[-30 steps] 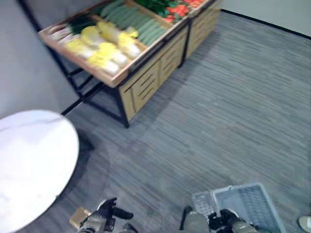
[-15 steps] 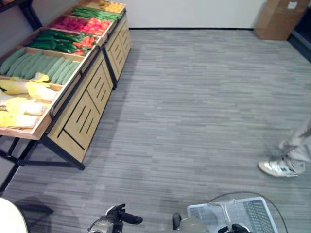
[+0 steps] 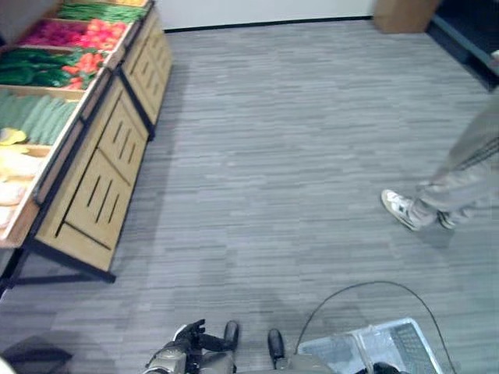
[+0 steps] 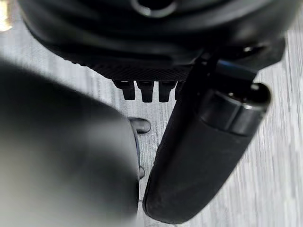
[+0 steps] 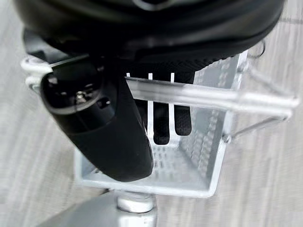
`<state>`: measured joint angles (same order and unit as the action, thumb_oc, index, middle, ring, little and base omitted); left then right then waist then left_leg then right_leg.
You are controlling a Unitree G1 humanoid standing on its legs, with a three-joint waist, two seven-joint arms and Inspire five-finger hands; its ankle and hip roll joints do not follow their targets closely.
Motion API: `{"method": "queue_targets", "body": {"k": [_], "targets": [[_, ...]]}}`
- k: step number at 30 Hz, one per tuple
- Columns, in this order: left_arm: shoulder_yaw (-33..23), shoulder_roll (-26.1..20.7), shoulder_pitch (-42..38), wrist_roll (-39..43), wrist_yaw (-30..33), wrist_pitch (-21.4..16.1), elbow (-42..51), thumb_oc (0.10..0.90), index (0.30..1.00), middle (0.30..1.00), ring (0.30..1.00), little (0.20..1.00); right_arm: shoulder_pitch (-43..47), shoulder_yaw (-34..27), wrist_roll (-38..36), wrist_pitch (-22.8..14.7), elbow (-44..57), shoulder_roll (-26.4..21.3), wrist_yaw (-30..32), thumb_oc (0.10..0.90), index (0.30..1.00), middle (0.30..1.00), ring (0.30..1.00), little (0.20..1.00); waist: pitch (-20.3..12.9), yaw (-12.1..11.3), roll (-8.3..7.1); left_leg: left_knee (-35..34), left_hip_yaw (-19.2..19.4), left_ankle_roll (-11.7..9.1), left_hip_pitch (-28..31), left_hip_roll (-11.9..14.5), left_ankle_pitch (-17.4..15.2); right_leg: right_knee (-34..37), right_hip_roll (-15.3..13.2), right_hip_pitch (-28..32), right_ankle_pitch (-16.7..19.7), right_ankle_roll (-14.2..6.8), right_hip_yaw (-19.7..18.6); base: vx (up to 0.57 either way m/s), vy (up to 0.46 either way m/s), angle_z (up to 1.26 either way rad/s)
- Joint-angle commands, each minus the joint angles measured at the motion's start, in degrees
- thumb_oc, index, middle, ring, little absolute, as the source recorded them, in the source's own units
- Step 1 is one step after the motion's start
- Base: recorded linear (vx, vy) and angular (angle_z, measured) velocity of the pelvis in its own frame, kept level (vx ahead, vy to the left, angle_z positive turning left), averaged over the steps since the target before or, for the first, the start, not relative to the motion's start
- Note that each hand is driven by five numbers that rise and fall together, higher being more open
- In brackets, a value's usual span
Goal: Get the vegetables into the basket
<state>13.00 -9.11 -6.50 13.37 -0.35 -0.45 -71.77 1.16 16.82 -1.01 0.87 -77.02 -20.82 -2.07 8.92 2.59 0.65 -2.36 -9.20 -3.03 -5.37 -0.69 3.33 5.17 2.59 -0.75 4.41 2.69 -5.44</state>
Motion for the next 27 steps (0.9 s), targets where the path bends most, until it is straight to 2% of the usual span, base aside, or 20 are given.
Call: {"method": "queue_targets", "body": {"k": [1, 18, 27], "targets": [[1.05, -2.15, 0.45, -1.86, 0.4, -0.79, -1.15, 0.9, 1.0, 1.0, 1.0, 1.0, 0.19, 0.89, -1.47, 0.0, -0.72, 0.18, -0.43, 0.4, 0.3, 0.3, 0.3, 0.3, 0.38, -1.05, -1.04, -2.17, -0.56, 0.35, 2.26, -0.19, 1.05, -3.92, -2.29, 1.22, -7.01, -6.2, 2.16, 0.04, 0.08, 0.05], [-0.4, -2.93, 2.07, -4.01, 1.04, -0.6, -2.66, 0.9, 1.0, 1.0, 1.0, 1.0, 0.16, 1.0, -1.88, 0.15, -0.48, 2.5, -0.51, 0.4, 0.3, 0.3, 0.3, 0.3, -2.5, -1.02, -1.26, -2.64, 2.7, 2.18, 6.84, -1.09, -2.84, -1.48, -5.12, 4.15, -6.15, -8.45, 0.24, 0.06, 0.056, -0.05], [-0.75, -3.27, 2.16, -4.28, 1.33, -0.23, -3.31, 0.9, 1.0, 1.0, 1.0, 1.0, 0.07, 0.96, -1.99, 0.21, -0.38, 2.82, -0.25, 0.4, 0.3, 0.3, 0.3, 0.3, -2.33, -0.48, -1.09, -2.64, 3.29, 1.69, 7.7, -0.17, -3.06, -4.94, -4.48, 3.04, -7.77, -7.59, -0.5, 0.03, -0.035, -0.04]]}}
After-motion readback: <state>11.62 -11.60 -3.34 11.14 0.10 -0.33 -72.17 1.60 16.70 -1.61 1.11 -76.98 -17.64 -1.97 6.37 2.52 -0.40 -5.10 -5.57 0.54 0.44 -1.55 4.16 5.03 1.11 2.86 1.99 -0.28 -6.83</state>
